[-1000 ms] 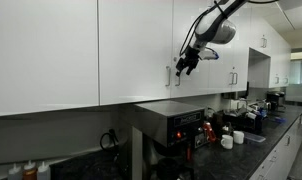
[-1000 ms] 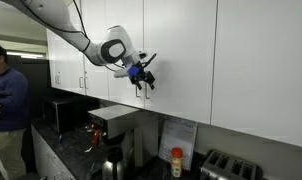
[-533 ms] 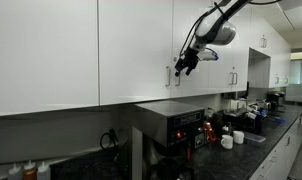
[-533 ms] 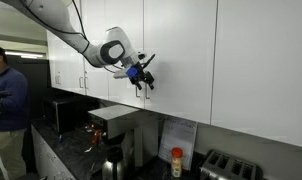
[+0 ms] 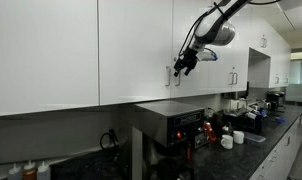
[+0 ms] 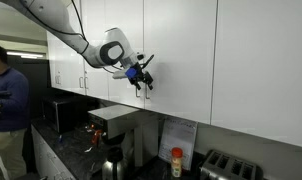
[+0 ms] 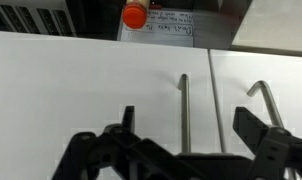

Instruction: Open the right cupboard door

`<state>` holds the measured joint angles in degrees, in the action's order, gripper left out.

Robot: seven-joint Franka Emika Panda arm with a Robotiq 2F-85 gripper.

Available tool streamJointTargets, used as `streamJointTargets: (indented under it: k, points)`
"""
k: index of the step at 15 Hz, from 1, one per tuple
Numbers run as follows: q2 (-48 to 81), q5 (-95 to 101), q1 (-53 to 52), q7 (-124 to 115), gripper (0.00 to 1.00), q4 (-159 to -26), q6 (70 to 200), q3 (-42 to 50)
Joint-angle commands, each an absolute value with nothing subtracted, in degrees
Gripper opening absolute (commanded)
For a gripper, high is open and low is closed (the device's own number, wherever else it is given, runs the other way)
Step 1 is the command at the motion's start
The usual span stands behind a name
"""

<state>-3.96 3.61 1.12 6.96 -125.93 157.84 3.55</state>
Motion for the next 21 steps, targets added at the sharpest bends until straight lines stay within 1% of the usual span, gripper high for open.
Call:
streamJointTargets:
  k: [1,6,11,13,14,15,21]
  points:
    - [-3.0,3.7,1.6,5.8,0.74,-126.2,160.1,3.2]
    - [-2.9,3.1,1.7,3.6,0.37,-126.2,161.6,3.3]
    - [-3.1,1.8,1.6,2.9,0.04,-126.5,162.9,3.3]
    - [-3.5,0.3,1.3,3.6,0.0,-126.8,162.5,3.3]
    - [-4.0,-2.5,1.0,4.7,0.0,-127.1,161.7,3.5]
    - [-4.6,-5.1,0.4,6.8,0.03,-127.4,161.0,4.2]
    - [-12.5,-18.8,0.4,24.6,0.03,-132.0,155.1,6.0]
